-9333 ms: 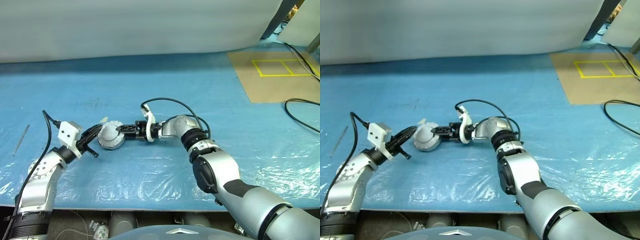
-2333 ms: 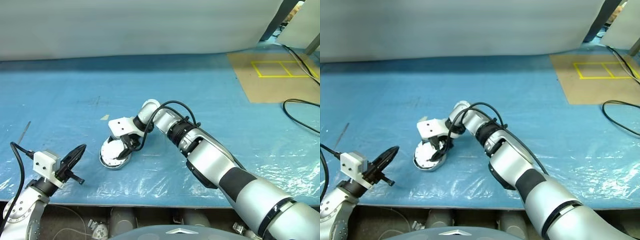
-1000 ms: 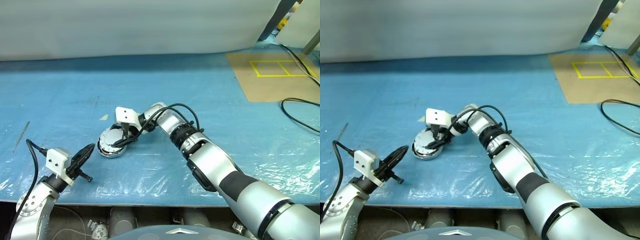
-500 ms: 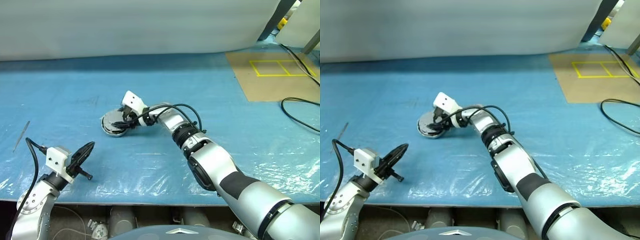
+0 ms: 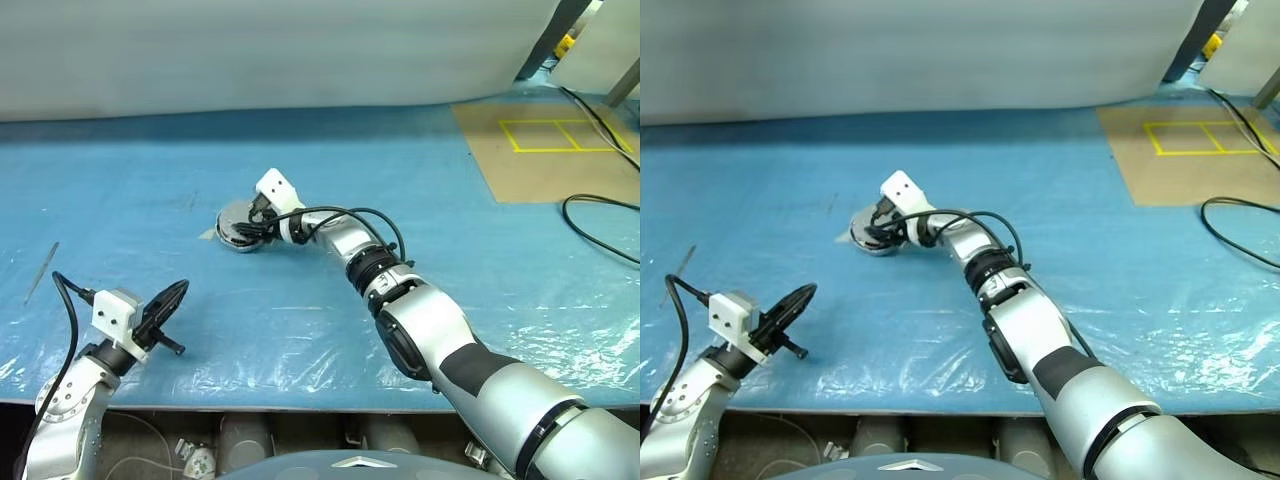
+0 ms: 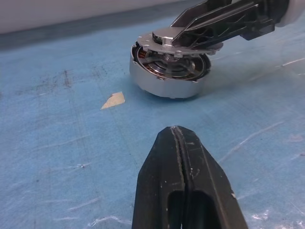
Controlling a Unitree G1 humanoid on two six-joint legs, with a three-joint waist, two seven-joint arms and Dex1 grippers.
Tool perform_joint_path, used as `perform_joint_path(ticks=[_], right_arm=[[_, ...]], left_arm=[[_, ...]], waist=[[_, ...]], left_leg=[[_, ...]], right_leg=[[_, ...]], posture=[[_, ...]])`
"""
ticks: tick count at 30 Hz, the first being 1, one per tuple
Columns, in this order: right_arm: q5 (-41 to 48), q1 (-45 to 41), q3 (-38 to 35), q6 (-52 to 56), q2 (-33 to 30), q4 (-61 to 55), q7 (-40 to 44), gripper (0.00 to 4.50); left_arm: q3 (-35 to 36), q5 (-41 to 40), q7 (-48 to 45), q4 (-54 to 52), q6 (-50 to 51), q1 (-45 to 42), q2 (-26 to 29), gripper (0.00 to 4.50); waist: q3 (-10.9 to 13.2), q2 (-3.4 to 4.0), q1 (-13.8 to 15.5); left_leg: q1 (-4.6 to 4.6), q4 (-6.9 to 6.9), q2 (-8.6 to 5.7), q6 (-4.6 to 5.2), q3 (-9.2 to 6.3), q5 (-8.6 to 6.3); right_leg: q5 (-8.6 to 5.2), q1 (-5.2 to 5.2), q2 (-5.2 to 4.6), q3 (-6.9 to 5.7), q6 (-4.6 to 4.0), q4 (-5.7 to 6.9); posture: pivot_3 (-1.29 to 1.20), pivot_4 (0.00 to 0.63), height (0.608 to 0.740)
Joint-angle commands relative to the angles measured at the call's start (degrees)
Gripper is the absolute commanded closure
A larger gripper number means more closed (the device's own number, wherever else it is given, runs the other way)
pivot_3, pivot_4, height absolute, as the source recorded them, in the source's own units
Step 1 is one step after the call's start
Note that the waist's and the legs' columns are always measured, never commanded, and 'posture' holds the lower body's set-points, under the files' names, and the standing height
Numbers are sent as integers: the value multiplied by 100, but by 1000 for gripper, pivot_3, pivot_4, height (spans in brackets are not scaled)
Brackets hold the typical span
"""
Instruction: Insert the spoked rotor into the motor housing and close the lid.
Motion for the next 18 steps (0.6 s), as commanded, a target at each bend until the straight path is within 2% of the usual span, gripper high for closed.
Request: perform_joint_path(ticks=[1, 7, 11, 15, 18], right_arm=[[45, 100, 239, -273, 624, -340, 953, 1533], [26, 28, 564, -527, 204, -499, 2521, 1533], [-386, -97, 889, -1097, -102, -343, 2926, 1533], [-541, -210, 894, -1470, -174, -205, 2923, 1533], [-765, -242, 1090, -1767, -284, -163, 3256, 1533]], left_arm=[[21, 12, -31, -26, -149, -16, 37, 4500], [-32, 32, 9, -78, -102, -55, 30, 4500], [-28, 28, 33, -106, -71, -77, 39, 4500], [-32, 26, 55, -132, -43, -87, 37, 4500], [-41, 25, 84, -166, -26, -71, 18, 4500]], waist=[[0, 0, 2], [3, -8, 3], [3, -9, 5], [3, -9, 6], [3, -9, 6]], left_leg=[[-1, 0, 0, 0, 0, 0], [-3, 2, 1, 21, 0, -11], [-2, 3, 2, 22, 0, -11], [-2, 4, 2, 22, 0, -11], [-2, 5, 1, 23, 0, -11]], right_leg=[[0, 0, 0, 0, 0, 0], [0, 0, -1, -1, 0, 0], [0, 0, -1, -2, 0, 2], [0, 0, -2, -2, -1, 2], [0, 0, -2, -1, -1, 2]], posture=[[0, 150, 740], [0, 150, 740], [0, 150, 740], [0, 150, 740], [0, 150, 740]])
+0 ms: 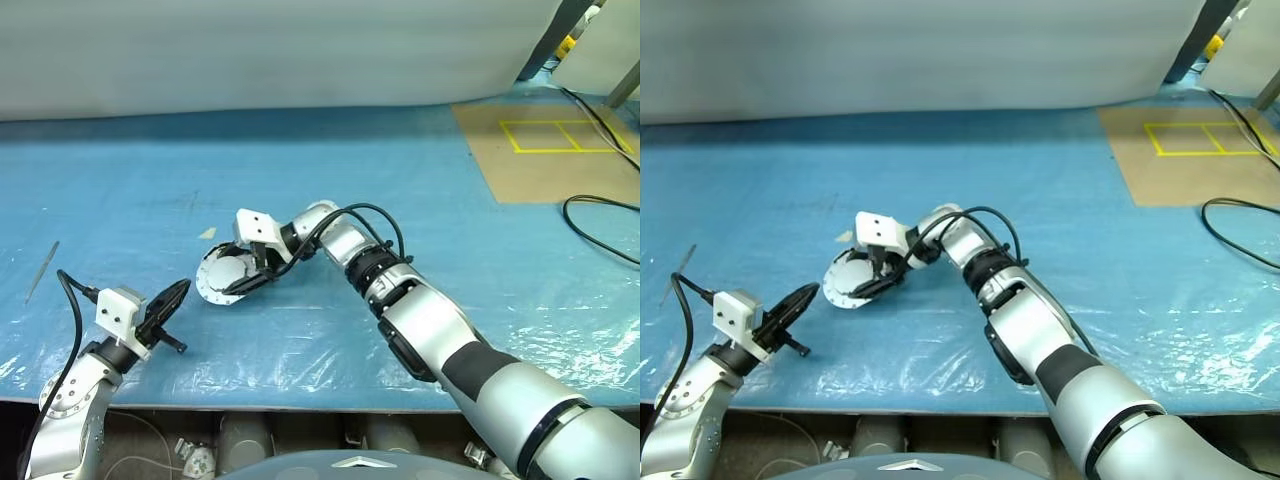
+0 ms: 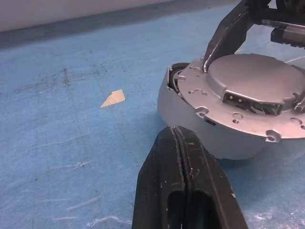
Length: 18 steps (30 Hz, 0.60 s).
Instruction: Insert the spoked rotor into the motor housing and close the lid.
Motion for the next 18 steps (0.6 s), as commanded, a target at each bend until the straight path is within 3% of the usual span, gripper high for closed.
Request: perform_joint_path(ticks=[1, 6, 18], right_arm=[[-171, -181, 146, -383, -57, -36, 410, 1533], [-210, -164, 162, -531, -106, -40, 816, 1533], [-417, -314, -80, -951, 292, 508, -647, 1533]], left_arm=[[8, -31, 59, -240, -12, 8, 12, 4500], [35, -39, 39, -180, -75, 56, 5, 4500], [56, -49, -107, 163, -345, 71, -4, 4500]], waist=[[0, 0, -2], [-1, -1, -2], [0, -1, -9]], left_leg=[[0, 0, 0, 0, 0, 0], [-1, 0, 0, 4, 0, 1], [0, 2, 3, 3, 0, 1]], right_leg=[[0, 0, 0, 0, 0, 0], [0, 0, 0, 0, -1, 0], [-2, -2, 1, 0, -3, 3]], posture=[[0, 150, 740], [0, 150, 740], [0, 150, 740]])
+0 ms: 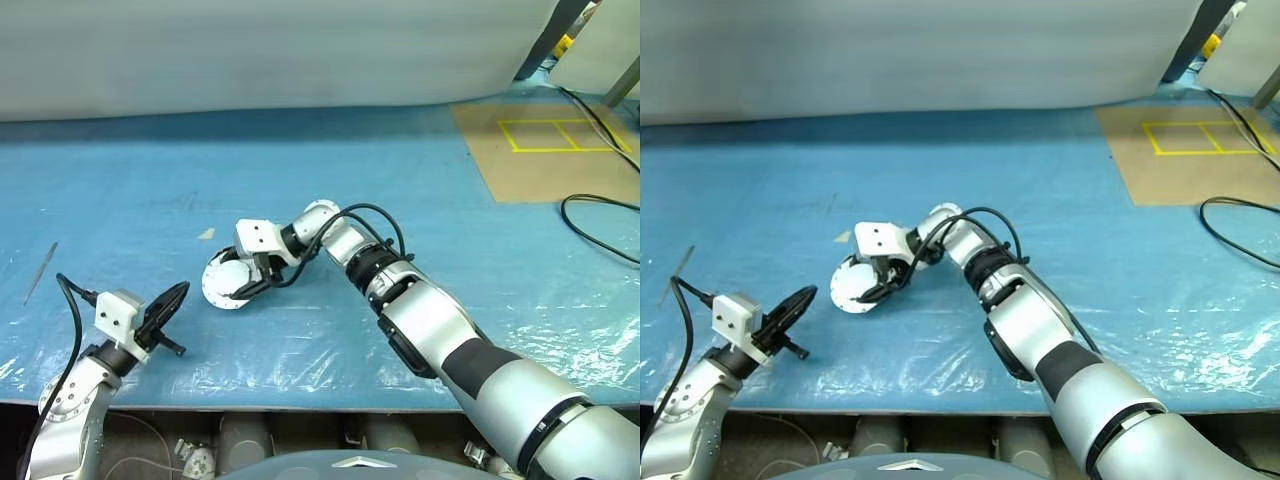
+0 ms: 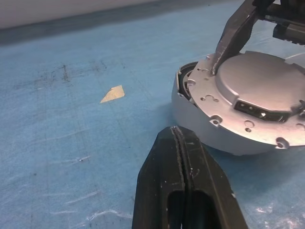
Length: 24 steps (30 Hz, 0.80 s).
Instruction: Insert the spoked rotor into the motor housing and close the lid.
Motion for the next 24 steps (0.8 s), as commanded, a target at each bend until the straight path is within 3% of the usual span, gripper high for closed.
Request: perform_joint_path(ticks=[1, 14, 24], right_arm=[[-30, -266, -134, -225, 177, 56, -389, 1533], [-61, -818, -336, 316, 250, 434, 737, 1533], [-399, -984, -347, 221, 473, 644, -791, 1533]], left_arm=[[52, -51, -35, -32, -154, 27, -6, 4500], [-45, -12, 34, -184, -93, 79, -67, 4500], [-164, 75, 115, -238, -246, 286, -253, 4500]], waist=[[0, 0, 0], [0, -1, 1], [1, -1, 3]], left_leg=[[0, 0, 0, 0, 0, 0], [0, 1, 0, 0, 0, -1], [0, 0, 1, -2, 0, -1]], right_leg=[[0, 0, 0, 0, 0, 0], [0, 0, -1, 0, -1, 1], [-1, 0, -1, 0, -1, 1]], posture=[[0, 150, 740], [0, 150, 740], [0, 150, 740]])
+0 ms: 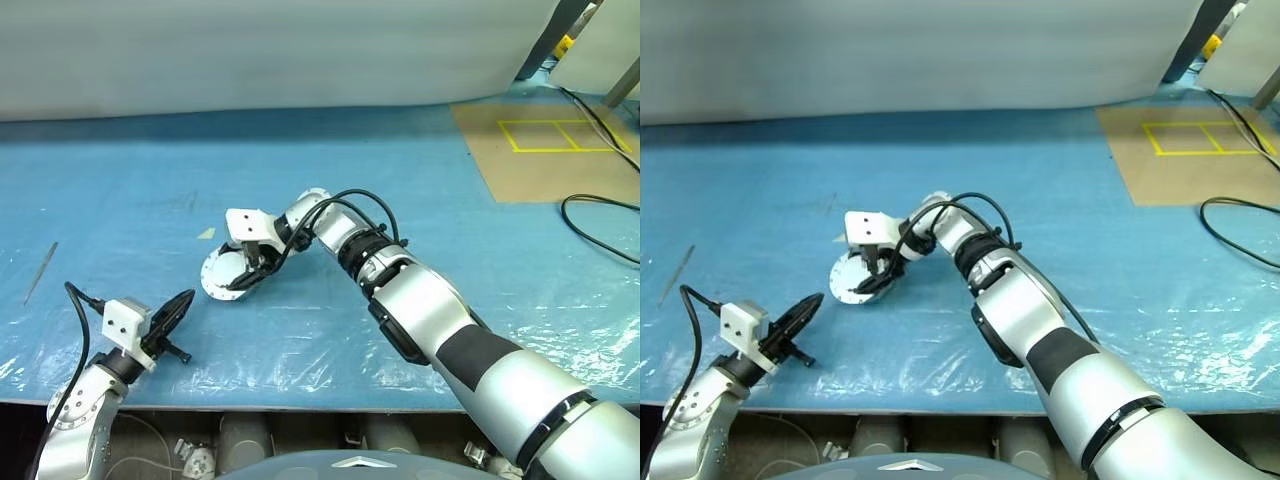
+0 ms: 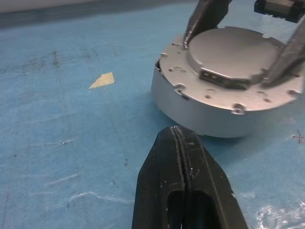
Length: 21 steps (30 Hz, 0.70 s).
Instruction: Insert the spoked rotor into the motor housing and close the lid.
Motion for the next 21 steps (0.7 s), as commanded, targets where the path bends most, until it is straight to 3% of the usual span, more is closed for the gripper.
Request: perform_joint_path(ticks=[1, 21], right_arm=[[-49, -240, -98, -93, 334, -61, -436, 1533], [65, -19, -659, 604, 416, 40, -915, 1533]], left_arm=[[-5, 31, 58, -239, -167, 78, -38, 4500], [-108, 61, 349, -699, 96, 193, -49, 4500]], waist=[[0, 0, 1], [0, 0, 1]], left_leg=[[0, 0, 0, 0, 0, 0], [0, 1, 0, -1, 0, 0]], right_leg=[[0, 0, 0, 0, 0, 0], [0, 0, 0, 1, 0, 0]], posture=[[0, 150, 740], [0, 150, 740]])
